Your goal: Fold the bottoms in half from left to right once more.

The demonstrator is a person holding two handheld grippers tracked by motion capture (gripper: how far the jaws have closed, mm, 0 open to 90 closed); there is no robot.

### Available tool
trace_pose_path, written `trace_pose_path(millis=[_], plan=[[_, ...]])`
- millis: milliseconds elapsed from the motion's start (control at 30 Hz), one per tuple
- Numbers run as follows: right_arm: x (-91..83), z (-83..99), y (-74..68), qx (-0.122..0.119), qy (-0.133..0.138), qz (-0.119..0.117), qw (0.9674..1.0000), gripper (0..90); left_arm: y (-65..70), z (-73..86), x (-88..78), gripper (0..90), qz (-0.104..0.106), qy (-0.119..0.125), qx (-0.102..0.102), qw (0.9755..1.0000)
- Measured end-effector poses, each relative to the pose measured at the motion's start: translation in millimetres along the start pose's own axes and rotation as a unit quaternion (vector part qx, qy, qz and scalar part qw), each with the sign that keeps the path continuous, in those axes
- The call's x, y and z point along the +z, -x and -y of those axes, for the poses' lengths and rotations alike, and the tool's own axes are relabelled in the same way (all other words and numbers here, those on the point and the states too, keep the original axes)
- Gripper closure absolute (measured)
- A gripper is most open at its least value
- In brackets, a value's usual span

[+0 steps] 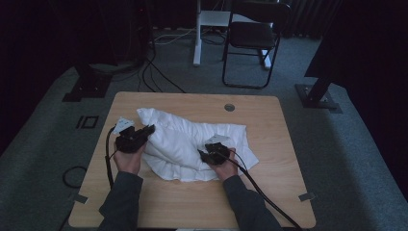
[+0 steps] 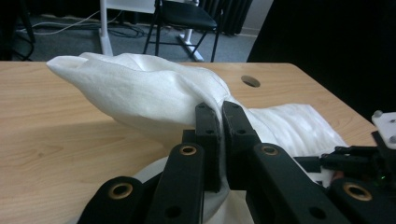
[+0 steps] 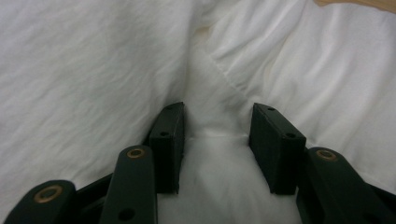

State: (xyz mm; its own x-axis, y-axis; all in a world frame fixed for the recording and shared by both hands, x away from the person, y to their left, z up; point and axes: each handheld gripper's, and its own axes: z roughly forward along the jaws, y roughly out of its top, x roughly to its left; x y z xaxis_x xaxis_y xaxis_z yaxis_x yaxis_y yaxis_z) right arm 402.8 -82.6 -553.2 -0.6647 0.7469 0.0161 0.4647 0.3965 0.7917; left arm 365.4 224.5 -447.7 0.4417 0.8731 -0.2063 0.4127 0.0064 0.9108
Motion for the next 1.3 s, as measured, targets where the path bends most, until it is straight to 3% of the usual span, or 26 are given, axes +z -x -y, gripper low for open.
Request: trace_pose_path(millis=[733,833,967,1167,1233,1300], plan=[[16.9,-8.0,-16.5,0.003,0.021,-0.004,0.9998,54.7,22.5,-25.2,9.0,87.3,0.02,0.011,0.033,0.9992],[17.8,-10.7,-14.9,0.008,0.021,-0.023,0.9995,53.2,24.5,-27.4,10.4,87.3,0.023,0.012,0.034,0.9991],[4.0,-16.7,-8.7,0.018,0.014,-0.056,0.9982,40.6,23.7,-28.2,9.5,87.3,0.022,0.013,0.035,0.9991],[-26.2,-9.3,-13.0,-0.018,0.033,-0.051,0.998,38.2,23.6,-29.0,8.1,87.3,0.024,0.015,0.037,0.9989],[-23.5,-5.5,-17.2,-0.03,0.025,-0.055,0.9977,36.4,26.7,-29.8,9.5,87.3,0.027,0.015,0.039,0.9988],[-15.8,-2.7,-22.4,-0.046,0.014,-0.044,0.9979,36.3,31.1,-30.9,11.4,87.3,0.031,0.015,0.046,0.9984]])
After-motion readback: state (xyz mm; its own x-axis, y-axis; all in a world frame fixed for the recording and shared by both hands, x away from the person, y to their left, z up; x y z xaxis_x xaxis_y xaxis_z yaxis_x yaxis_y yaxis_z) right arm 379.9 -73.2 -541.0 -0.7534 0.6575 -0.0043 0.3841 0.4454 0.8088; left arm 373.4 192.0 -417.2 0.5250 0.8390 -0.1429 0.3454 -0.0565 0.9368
